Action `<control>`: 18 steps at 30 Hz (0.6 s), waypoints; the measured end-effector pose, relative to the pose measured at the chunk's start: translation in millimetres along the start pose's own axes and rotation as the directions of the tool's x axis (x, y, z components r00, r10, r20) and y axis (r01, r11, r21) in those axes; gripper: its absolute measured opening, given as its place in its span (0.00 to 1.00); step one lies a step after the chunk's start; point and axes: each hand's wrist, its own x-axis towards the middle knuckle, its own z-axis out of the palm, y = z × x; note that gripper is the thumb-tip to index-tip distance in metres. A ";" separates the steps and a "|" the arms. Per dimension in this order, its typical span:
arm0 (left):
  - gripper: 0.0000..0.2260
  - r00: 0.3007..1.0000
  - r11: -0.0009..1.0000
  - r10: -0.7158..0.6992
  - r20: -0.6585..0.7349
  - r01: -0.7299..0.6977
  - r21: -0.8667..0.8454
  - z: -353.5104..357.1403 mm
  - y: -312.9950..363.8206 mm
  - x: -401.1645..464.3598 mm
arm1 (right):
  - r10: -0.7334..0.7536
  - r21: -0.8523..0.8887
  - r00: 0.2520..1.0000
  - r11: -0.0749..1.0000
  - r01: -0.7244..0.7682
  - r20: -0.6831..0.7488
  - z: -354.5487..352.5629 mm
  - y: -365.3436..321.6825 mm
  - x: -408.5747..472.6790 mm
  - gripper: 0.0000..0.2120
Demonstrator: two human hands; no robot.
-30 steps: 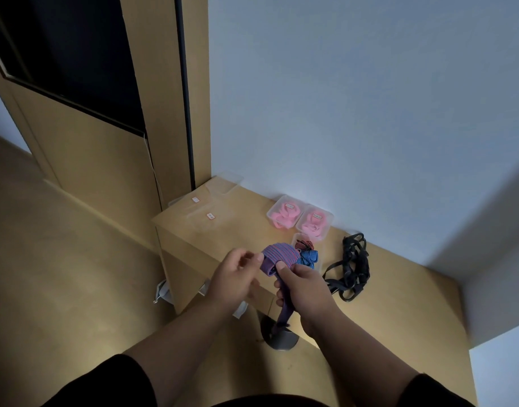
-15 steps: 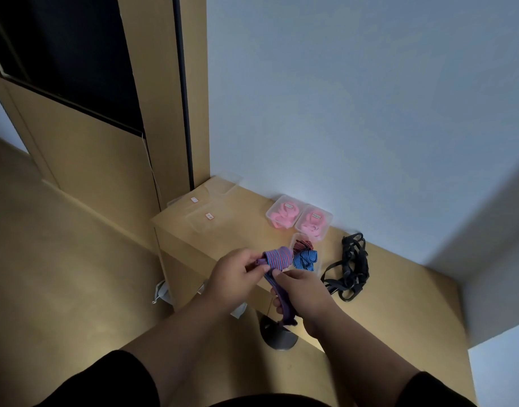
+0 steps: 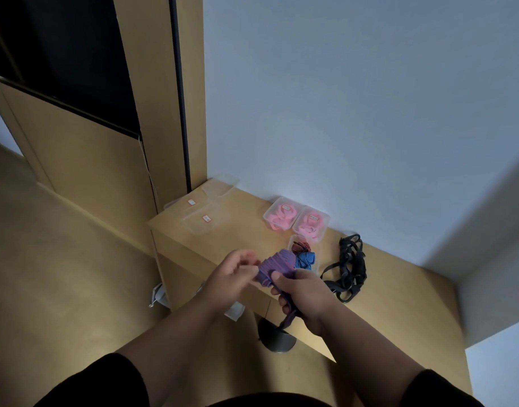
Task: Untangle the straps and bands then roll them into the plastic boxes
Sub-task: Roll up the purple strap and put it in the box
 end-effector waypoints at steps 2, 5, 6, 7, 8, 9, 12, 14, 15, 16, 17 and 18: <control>0.12 0.990 0.984 -0.109 0.091 0.120 -0.131 -1.4 7.5 2.0 | -0.029 -0.146 0.997 0.988 0.040 0.071 0.6 -2.2 -3.8 0.09; 0.09 0.953 0.997 -0.052 0.299 0.030 0.077 -6.0 23.8 2.4 | -0.059 -0.360 0.985 0.926 0.114 0.160 3.6 -8.6 -9.5 0.04; 0.10 0.939 0.989 -0.048 0.342 -0.004 0.150 -6.6 26.2 2.6 | -0.057 -0.439 0.984 0.890 0.127 0.168 4.2 -10.7 -10.6 0.03; 0.10 0.931 0.981 -0.060 0.359 -0.012 0.196 -7.2 27.3 3.1 | -0.056 -0.505 0.985 0.853 0.133 0.166 4.6 -12.5 -11.0 0.03; 0.10 0.933 0.976 -0.075 0.352 -0.005 0.219 -6.9 29.2 3.1 | -0.056 -0.560 0.986 0.817 0.135 0.156 4.7 -13.2 -10.0 0.03; 0.10 0.942 0.974 -0.081 0.327 0.005 0.228 -6.8 28.4 4.6 | -0.058 -0.617 0.989 0.776 0.131 0.137 4.6 -13.7 -7.6 0.06; 0.11 0.990 0.911 -0.019 0.139 -0.040 0.411 -2.2 22.6 5.8 | -0.086 -0.799 0.994 0.592 0.105 0.066 3.1 -10.6 3.5 0.12; 0.12 0.999 0.842 0.049 0.010 -0.047 0.538 0.9 16.8 7.4 | -0.109 -0.858 0.994 0.508 0.076 0.023 2.8 -7.5 9.2 0.14; 0.13 0.998 0.816 0.057 -0.030 -0.029 0.577 2.7 14.7 8.4 | -0.125 -0.871 0.992 0.486 0.073 0.014 4.0 -7.7 9.3 0.16; 0.14 0.997 0.792 0.055 -0.061 -0.006 0.610 4.3 12.9 10.0 | -0.142 -0.881 0.990 0.465 0.082 0.017 5.8 -7.2 9.1 0.18; 0.15 0.995 0.771 0.049 -0.084 0.016 0.636 6.1 9.7 12.6 | -0.152 -0.889 0.988 0.447 0.097 0.031 8.0 -6.7 8.3 0.19; 0.16 0.994 0.754 0.045 -0.103 0.034 0.656 8.1 7.1 14.6 | -0.159 -0.898 0.986 0.426 0.111 0.046 10.5 -6.0 7.4 0.18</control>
